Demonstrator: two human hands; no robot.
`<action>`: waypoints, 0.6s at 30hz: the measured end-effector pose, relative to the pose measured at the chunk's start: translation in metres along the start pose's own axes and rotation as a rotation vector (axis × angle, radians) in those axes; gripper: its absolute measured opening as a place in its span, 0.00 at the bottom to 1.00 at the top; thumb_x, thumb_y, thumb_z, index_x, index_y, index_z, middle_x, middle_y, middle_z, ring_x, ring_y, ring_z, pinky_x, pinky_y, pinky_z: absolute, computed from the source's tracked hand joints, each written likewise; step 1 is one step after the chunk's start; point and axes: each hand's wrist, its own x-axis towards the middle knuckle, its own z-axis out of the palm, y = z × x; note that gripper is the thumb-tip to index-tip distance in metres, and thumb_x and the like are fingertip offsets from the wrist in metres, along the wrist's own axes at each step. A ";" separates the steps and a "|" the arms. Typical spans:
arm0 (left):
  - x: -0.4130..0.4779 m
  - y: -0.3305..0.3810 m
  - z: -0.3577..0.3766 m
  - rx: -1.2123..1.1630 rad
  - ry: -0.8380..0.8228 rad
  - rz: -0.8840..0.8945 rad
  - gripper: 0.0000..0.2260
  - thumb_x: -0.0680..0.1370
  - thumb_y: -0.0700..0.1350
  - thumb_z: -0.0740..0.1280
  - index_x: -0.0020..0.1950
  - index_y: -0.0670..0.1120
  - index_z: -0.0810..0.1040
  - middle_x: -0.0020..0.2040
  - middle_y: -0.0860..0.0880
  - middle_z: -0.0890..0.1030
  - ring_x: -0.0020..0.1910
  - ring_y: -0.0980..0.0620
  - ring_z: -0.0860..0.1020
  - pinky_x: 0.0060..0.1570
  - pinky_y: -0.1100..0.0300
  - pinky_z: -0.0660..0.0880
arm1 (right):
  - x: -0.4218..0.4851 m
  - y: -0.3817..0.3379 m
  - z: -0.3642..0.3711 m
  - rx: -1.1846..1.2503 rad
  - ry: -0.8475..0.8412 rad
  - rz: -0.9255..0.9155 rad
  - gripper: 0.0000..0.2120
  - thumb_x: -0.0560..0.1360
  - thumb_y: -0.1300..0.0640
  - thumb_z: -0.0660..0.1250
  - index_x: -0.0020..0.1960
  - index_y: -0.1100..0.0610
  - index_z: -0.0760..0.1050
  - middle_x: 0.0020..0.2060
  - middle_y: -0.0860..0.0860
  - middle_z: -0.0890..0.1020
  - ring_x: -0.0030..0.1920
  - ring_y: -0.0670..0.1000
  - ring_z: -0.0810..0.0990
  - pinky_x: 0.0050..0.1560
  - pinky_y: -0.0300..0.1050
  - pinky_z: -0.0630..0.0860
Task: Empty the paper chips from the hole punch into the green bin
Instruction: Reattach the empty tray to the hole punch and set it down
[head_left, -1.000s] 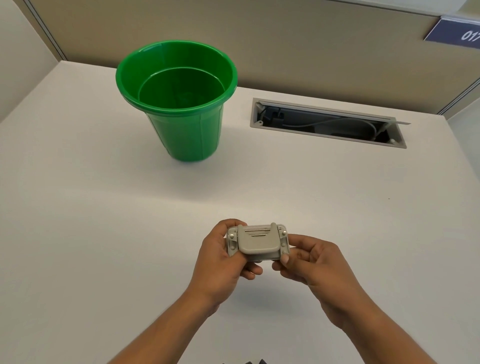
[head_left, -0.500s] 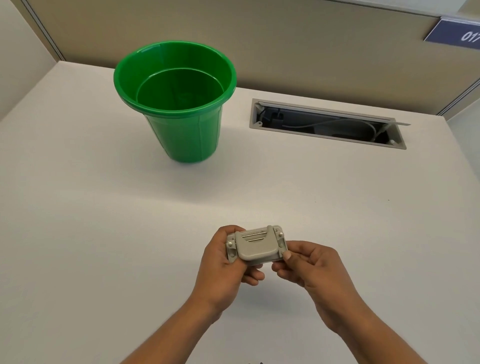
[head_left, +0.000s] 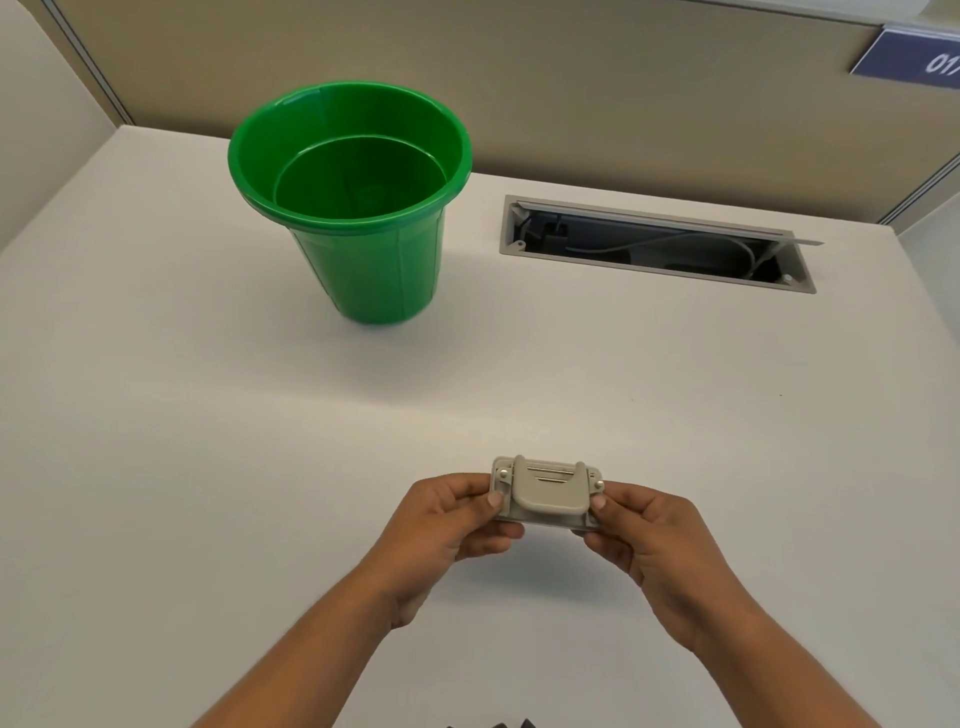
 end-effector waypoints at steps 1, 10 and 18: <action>0.002 -0.004 0.000 0.005 0.038 -0.008 0.09 0.81 0.39 0.65 0.58 0.41 0.83 0.50 0.42 0.87 0.45 0.50 0.86 0.44 0.63 0.82 | 0.001 0.002 0.000 -0.005 0.003 0.002 0.08 0.78 0.64 0.67 0.51 0.60 0.85 0.46 0.54 0.89 0.44 0.49 0.87 0.44 0.38 0.82; 0.014 -0.026 0.002 0.101 0.205 -0.003 0.07 0.81 0.38 0.67 0.53 0.44 0.85 0.42 0.48 0.88 0.39 0.55 0.85 0.41 0.62 0.82 | 0.016 0.017 0.000 -0.031 0.059 -0.026 0.08 0.77 0.66 0.68 0.53 0.63 0.84 0.47 0.57 0.89 0.43 0.49 0.88 0.42 0.35 0.81; 0.031 -0.032 -0.001 0.286 0.347 0.042 0.07 0.78 0.41 0.72 0.41 0.44 0.87 0.32 0.49 0.82 0.30 0.54 0.77 0.42 0.58 0.75 | 0.033 0.026 0.001 -0.127 0.108 -0.024 0.08 0.76 0.64 0.70 0.52 0.60 0.85 0.44 0.54 0.89 0.43 0.49 0.86 0.44 0.38 0.82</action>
